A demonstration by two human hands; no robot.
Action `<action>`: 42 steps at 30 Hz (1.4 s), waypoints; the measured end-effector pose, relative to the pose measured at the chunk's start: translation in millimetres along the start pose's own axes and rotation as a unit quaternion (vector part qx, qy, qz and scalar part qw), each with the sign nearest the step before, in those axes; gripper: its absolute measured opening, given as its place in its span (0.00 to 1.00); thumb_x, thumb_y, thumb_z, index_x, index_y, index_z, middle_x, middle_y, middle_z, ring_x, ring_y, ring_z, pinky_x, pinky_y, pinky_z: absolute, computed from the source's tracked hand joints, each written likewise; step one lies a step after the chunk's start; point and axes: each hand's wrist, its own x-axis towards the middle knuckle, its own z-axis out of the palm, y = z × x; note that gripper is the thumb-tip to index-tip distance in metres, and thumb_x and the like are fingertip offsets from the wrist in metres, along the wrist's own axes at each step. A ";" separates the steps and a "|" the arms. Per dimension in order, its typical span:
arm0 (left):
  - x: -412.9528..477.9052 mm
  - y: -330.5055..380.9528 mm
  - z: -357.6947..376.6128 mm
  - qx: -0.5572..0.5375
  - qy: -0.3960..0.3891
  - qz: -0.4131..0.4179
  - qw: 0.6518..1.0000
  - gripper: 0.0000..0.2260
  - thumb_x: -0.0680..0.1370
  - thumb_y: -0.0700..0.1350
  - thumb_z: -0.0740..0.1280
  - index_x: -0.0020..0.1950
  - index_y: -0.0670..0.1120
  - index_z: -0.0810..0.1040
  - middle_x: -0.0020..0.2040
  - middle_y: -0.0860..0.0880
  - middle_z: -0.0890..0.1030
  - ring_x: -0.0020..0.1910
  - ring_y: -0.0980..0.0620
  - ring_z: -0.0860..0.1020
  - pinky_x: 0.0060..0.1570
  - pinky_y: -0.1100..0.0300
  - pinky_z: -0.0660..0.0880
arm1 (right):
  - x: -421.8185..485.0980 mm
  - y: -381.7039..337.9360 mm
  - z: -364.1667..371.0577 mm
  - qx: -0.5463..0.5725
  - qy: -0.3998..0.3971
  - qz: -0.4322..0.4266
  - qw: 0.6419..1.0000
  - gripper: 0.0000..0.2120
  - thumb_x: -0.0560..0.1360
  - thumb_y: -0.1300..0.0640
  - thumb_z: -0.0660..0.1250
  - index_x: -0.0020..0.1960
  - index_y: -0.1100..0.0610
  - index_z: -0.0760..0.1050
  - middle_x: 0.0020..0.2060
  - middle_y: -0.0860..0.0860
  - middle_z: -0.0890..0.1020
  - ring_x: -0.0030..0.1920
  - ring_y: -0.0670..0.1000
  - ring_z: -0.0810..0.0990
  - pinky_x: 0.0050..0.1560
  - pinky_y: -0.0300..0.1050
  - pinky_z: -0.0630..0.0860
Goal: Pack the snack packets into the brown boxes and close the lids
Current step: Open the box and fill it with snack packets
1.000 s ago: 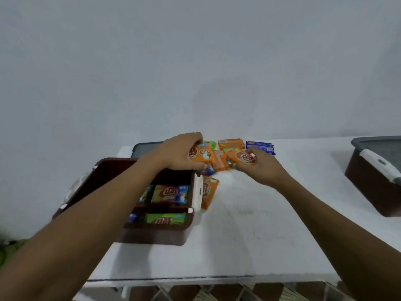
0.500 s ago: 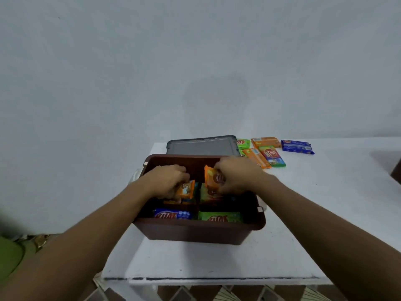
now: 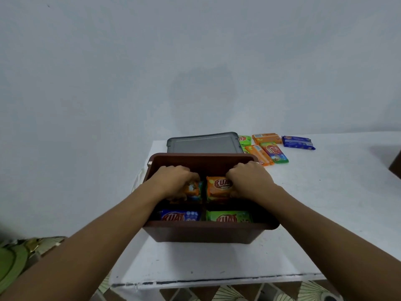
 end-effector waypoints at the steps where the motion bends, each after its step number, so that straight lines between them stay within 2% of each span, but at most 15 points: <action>1: 0.1 0.9 0.6 0.006 0.003 -0.002 1.000 0.31 0.73 0.53 0.72 0.74 0.59 0.63 0.66 0.52 0.72 0.62 0.48 0.74 0.53 0.51 0.74 | -0.8 0.4 -0.3 0.001 0.002 0.000 1.000 0.18 0.74 0.43 0.68 0.58 0.54 0.76 0.50 0.51 0.82 0.49 0.52 0.80 0.53 0.48 0.74; 6: -3.3 -3.0 -0.3 -0.067 -0.007 0.000 0.998 0.33 0.71 0.58 0.72 0.73 0.59 0.63 0.65 0.53 0.73 0.63 0.50 0.73 0.55 0.50 0.76 | -3.1 3.9 -1.3 0.060 0.035 0.006 0.998 0.16 0.74 0.42 0.67 0.51 0.54 0.79 0.44 0.50 0.82 0.45 0.51 0.79 0.52 0.47 0.76; 10: 0.8 0.3 -7.9 -0.079 0.011 -0.016 0.997 0.28 0.74 0.59 0.69 0.71 0.57 0.66 0.61 0.52 0.77 0.57 0.51 0.76 0.48 0.53 0.76 | -8.3 35.2 -0.2 0.142 0.191 0.082 0.968 0.12 0.74 0.45 0.65 0.41 0.52 0.78 0.37 0.48 0.79 0.42 0.50 0.75 0.45 0.48 0.74; 12: 5.8 6.9 -16.1 -0.081 0.011 -0.010 0.997 0.25 0.74 0.59 0.68 0.70 0.56 0.69 0.54 0.54 0.78 0.50 0.53 0.77 0.41 0.56 0.73 | -17.0 66.0 6.2 0.189 0.218 0.138 0.948 0.10 0.74 0.49 0.64 0.40 0.52 0.78 0.37 0.49 0.80 0.42 0.52 0.77 0.42 0.48 0.74; 14: 15.2 16.8 -26.8 -0.098 0.025 0.002 0.995 0.23 0.75 0.59 0.67 0.68 0.55 0.71 0.48 0.56 0.78 0.45 0.55 0.76 0.39 0.57 0.73 | -26.9 98.7 20.2 0.205 0.195 0.198 0.939 0.09 0.76 0.50 0.63 0.41 0.53 0.78 0.39 0.49 0.81 0.41 0.52 0.78 0.38 0.46 0.72; 17: 39.9 43.7 -44.6 -0.114 0.087 0.022 0.989 0.19 0.77 0.60 0.65 0.65 0.53 0.73 0.46 0.57 0.77 0.43 0.56 0.76 0.41 0.55 0.76 | -47.9 139.8 51.8 0.200 0.112 0.258 0.938 0.09 0.77 0.50 0.62 0.49 0.52 0.79 0.45 0.49 0.83 0.44 0.51 0.78 0.43 0.46 0.74; 20: 69.6 80.0 -58.7 -0.126 0.175 0.043 0.976 0.13 0.77 0.58 0.64 0.58 0.53 0.75 0.45 0.59 0.73 0.44 0.55 0.73 0.39 0.57 0.71 | -66.8 170.9 81.2 0.210 0.053 0.275 0.937 0.08 0.77 0.51 0.62 0.51 0.50 0.79 0.49 0.49 0.82 0.47 0.50 0.77 0.45 0.46 0.75; 22: 93.4 107.2 -68.6 -0.146 0.199 0.056 0.967 0.14 0.78 0.58 0.64 0.59 0.52 0.75 0.46 0.59 0.71 0.45 0.57 0.70 0.40 0.59 0.66 | -76.2 191.4 94.9 0.214 0.021 0.274 0.937 0.08 0.78 0.50 0.63 0.53 0.49 0.78 0.51 0.49 0.82 0.50 0.50 0.76 0.47 0.46 0.75; 25: 136.4 147.5 -80.2 -0.155 0.134 0.059 0.977 0.16 0.78 0.57 0.64 0.63 0.52 0.74 0.54 0.55 0.75 0.53 0.54 0.73 0.48 0.57 0.72 | -85.4 222.7 112.6 0.211 0.000 0.270 0.939 0.12 0.78 0.47 0.63 0.59 0.49 0.77 0.56 0.49 0.80 0.57 0.51 0.74 0.53 0.47 0.72; 28: 186.0 185.4 -80.8 -0.100 0.030 0.043 0.994 0.20 0.80 0.57 0.62 0.68 0.49 0.72 0.63 0.48 0.76 0.59 0.49 0.74 0.57 0.51 0.74 | -90.9 256.2 134.8 0.222 -0.002 0.269 0.937 0.18 0.77 0.46 0.64 0.66 0.48 0.72 0.65 0.50 0.75 0.65 0.53 0.70 0.61 0.51 0.70; 30: 214.7 204.4 -72.9 -0.072 -0.034 0.025 0.996 0.23 0.81 0.57 0.59 0.72 0.47 0.68 0.68 0.45 0.73 0.64 0.45 0.72 0.62 0.49 0.72 | -92.2 272.1 148.9 0.243 -0.023 0.262 0.934 0.23 0.77 0.46 0.64 0.71 0.48 0.68 0.71 0.50 0.69 0.69 0.53 0.67 0.66 0.53 0.67; 33: 251.6 227.9 -54.5 -0.098 -0.060 -0.039 0.993 0.26 0.81 0.58 0.58 0.75 0.46 0.64 0.73 0.42 0.67 0.70 0.42 0.67 0.67 0.45 0.68 | -89.5 291.7 165.6 0.241 -0.029 0.245 0.939 0.27 0.78 0.45 0.62 0.75 0.48 0.63 0.75 0.49 0.63 0.73 0.53 0.62 0.71 0.54 0.63; 35: 264.9 245.5 -33.6 -0.128 -0.067 -0.098 0.985 0.29 0.81 0.58 0.57 0.77 0.44 0.57 0.77 0.39 0.58 0.75 0.38 0.57 0.72 0.43 0.59 | -83.1 299.9 172.8 0.238 -0.008 0.234 0.943 0.27 0.78 0.44 0.61 0.75 0.49 0.61 0.76 0.49 0.61 0.74 0.53 0.60 0.71 0.54 0.62; 38: 264.0 273.9 -0.3 -0.131 0.022 -0.167 0.977 0.30 0.82 0.58 0.52 0.79 0.44 0.49 0.79 0.39 0.48 0.78 0.38 0.46 0.75 0.42 0.47 | -68.4 310.4 180.4 0.234 0.007 0.219 0.947 0.28 0.79 0.43 0.60 0.76 0.49 0.59 0.77 0.49 0.58 0.74 0.53 0.59 0.70 0.53 0.65; 42: 254.0 286.7 15.8 -0.203 0.186 -0.136 0.952 0.23 0.82 0.53 0.54 0.76 0.47 0.61 0.77 0.46 0.61 0.75 0.48 0.57 0.73 0.54 0.55 | -46.7 328.0 183.7 0.200 0.011 0.213 0.956 0.31 0.79 0.42 0.58 0.78 0.51 0.53 0.78 0.49 0.55 0.75 0.54 0.57 0.68 0.55 0.66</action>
